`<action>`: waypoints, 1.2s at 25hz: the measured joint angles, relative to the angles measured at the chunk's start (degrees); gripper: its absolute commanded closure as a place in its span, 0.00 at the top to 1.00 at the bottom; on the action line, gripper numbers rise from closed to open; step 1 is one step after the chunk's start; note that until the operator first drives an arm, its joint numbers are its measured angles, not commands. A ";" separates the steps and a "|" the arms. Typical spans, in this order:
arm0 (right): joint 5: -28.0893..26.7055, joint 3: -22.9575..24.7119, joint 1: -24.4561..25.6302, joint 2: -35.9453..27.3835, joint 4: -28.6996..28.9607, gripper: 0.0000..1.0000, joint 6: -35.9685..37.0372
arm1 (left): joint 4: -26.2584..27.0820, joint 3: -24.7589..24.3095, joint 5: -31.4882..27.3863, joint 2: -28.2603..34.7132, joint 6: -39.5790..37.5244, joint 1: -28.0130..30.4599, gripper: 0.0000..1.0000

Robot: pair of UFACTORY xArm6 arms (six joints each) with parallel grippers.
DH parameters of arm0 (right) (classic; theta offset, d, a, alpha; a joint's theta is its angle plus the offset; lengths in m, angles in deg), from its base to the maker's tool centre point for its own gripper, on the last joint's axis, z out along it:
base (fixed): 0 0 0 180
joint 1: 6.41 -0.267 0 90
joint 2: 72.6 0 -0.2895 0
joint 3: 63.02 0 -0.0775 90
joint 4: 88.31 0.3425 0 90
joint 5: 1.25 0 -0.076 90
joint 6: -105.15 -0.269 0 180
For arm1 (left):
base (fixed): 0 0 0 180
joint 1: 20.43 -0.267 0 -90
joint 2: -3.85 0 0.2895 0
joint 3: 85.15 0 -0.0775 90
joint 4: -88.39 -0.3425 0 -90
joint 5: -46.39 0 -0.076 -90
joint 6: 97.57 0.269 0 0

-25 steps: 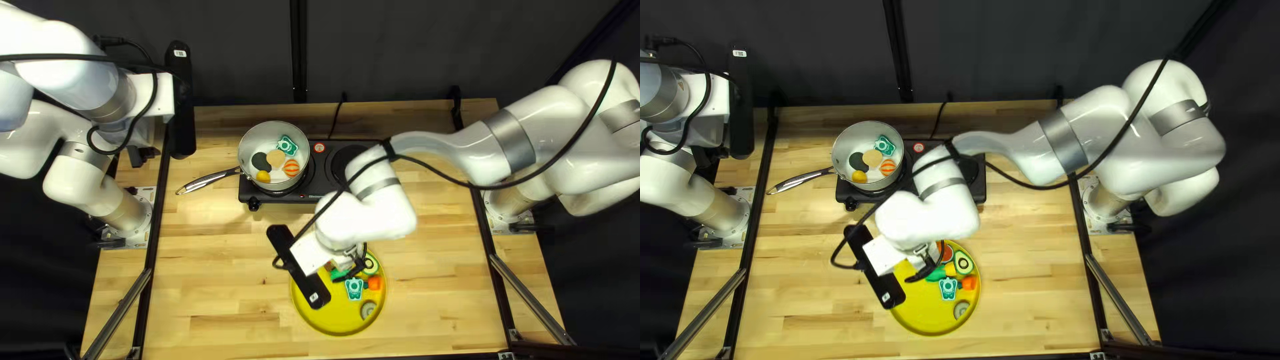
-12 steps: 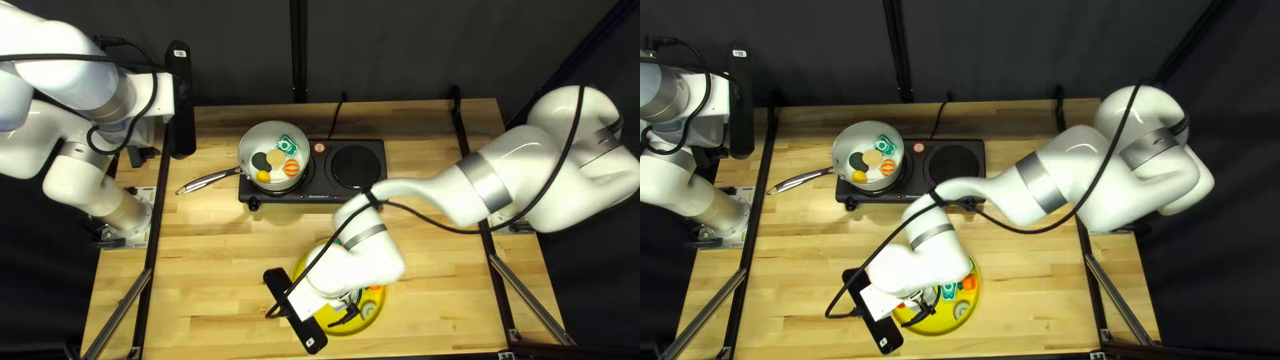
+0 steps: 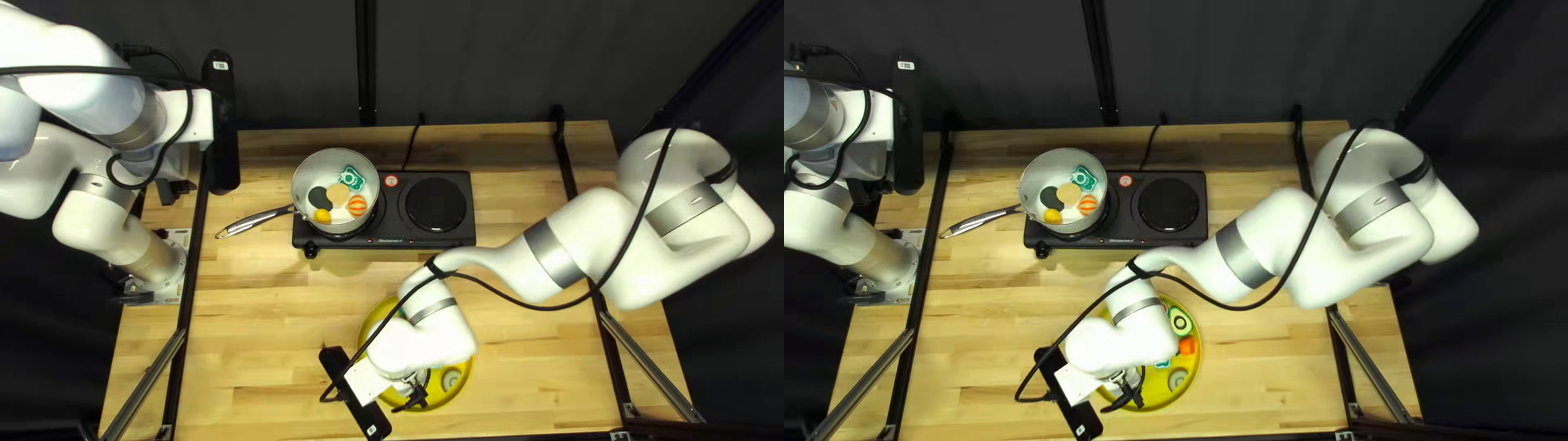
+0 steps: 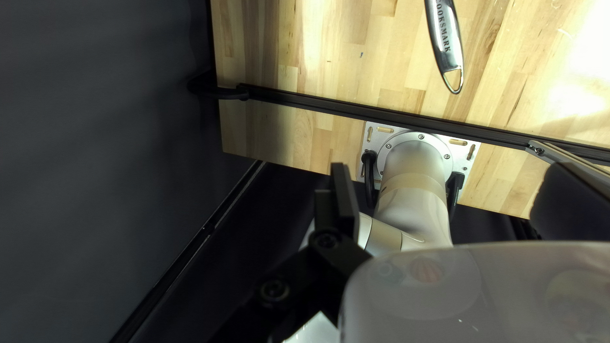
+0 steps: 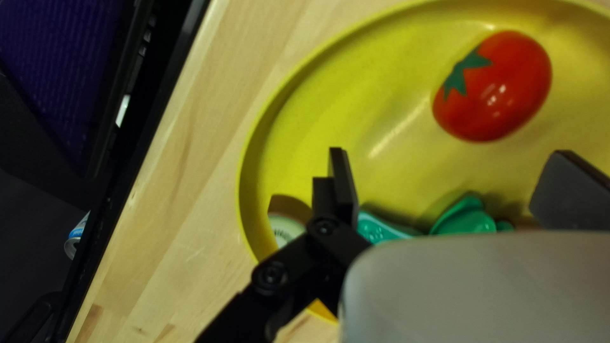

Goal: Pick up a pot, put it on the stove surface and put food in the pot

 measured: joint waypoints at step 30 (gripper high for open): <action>-0.55 -7.99 -0.75 5.99 -6.41 1.00 -10.75 | 0.00 0.00 0.00 0.00 0.00 0.00 1.00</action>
